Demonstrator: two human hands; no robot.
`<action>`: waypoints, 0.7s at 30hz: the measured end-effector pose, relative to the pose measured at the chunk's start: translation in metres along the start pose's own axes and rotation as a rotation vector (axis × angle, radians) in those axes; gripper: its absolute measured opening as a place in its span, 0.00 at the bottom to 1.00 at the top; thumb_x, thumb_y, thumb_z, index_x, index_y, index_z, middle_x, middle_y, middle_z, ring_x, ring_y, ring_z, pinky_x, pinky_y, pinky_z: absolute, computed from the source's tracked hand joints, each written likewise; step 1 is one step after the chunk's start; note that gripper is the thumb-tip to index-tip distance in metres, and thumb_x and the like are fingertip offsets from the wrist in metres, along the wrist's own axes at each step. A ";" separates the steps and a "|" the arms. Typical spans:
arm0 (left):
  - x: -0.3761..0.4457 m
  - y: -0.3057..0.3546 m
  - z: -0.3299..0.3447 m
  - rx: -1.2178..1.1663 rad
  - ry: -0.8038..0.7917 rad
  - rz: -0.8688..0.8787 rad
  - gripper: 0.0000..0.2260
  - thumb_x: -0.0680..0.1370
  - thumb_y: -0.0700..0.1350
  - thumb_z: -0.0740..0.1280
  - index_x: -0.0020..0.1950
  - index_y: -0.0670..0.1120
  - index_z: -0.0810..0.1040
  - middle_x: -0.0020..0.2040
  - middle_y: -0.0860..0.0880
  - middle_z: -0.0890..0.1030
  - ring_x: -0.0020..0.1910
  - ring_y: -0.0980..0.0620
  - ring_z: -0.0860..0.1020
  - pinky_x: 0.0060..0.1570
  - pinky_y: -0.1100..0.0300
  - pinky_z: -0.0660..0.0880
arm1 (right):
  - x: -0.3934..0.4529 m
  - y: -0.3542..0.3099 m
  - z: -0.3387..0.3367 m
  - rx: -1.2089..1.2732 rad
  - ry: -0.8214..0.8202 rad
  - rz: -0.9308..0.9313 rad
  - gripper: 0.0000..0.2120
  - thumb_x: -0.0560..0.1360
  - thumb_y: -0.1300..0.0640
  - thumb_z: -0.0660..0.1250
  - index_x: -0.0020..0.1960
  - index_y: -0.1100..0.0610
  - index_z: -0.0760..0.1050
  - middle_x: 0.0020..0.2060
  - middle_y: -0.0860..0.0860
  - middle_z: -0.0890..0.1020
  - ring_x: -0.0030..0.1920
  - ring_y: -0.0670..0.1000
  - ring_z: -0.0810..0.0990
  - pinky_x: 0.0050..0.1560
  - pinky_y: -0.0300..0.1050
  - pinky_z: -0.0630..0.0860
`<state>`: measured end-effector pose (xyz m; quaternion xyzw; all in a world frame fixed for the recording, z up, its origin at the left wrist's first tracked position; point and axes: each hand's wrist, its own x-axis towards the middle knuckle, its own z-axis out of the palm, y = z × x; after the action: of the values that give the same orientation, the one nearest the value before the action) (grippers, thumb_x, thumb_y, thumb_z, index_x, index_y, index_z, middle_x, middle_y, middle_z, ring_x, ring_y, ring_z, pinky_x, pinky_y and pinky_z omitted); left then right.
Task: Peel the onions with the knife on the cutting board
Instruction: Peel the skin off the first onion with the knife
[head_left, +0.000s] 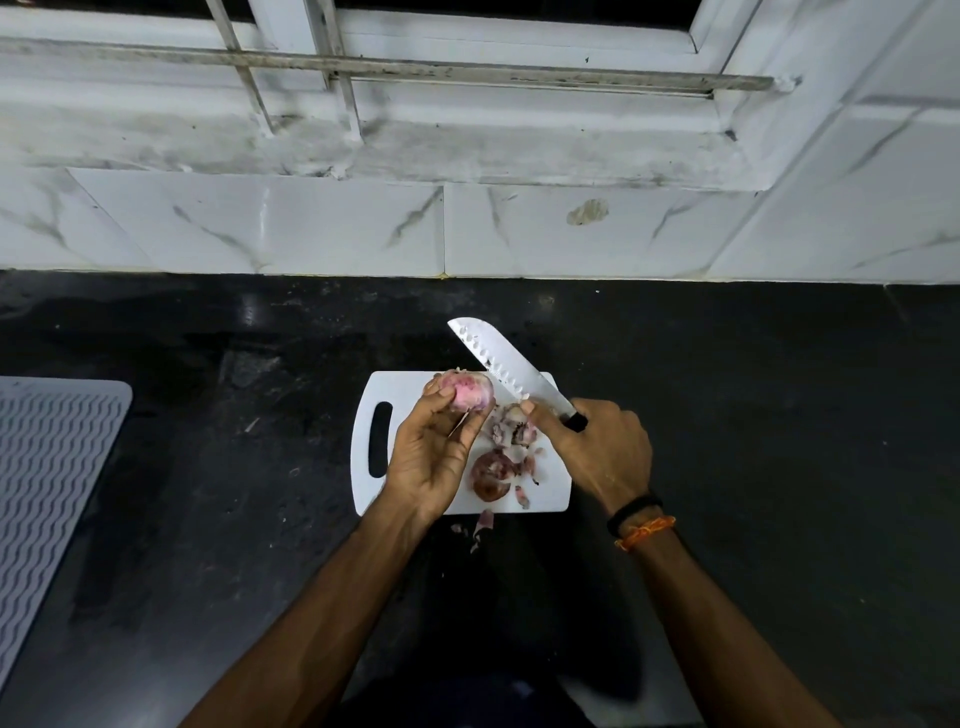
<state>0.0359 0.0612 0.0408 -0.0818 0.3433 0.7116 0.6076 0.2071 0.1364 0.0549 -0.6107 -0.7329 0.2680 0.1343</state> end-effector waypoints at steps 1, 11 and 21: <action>0.000 0.000 0.000 -0.007 -0.003 -0.007 0.17 0.74 0.38 0.69 0.63 0.38 0.77 0.58 0.39 0.83 0.67 0.39 0.77 0.69 0.47 0.71 | 0.001 0.000 0.000 -0.009 -0.025 0.001 0.32 0.68 0.24 0.64 0.32 0.55 0.74 0.26 0.49 0.78 0.28 0.49 0.77 0.29 0.44 0.69; 0.001 -0.001 -0.001 -0.006 -0.080 -0.010 0.28 0.64 0.37 0.79 0.64 0.42 0.79 0.62 0.38 0.80 0.61 0.39 0.81 0.65 0.47 0.74 | -0.005 -0.010 -0.001 0.162 -0.067 -0.028 0.30 0.75 0.31 0.61 0.30 0.55 0.72 0.23 0.47 0.74 0.27 0.48 0.73 0.32 0.44 0.65; 0.000 -0.004 -0.008 -0.017 -0.185 -0.032 0.46 0.58 0.39 0.84 0.73 0.41 0.71 0.72 0.37 0.73 0.70 0.38 0.73 0.65 0.47 0.75 | -0.015 -0.023 0.001 0.169 -0.042 -0.100 0.32 0.70 0.25 0.55 0.28 0.53 0.69 0.24 0.49 0.74 0.26 0.47 0.72 0.30 0.43 0.65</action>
<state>0.0371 0.0569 0.0331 -0.0264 0.2786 0.7090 0.6473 0.1906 0.1193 0.0691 -0.5541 -0.7399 0.3347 0.1832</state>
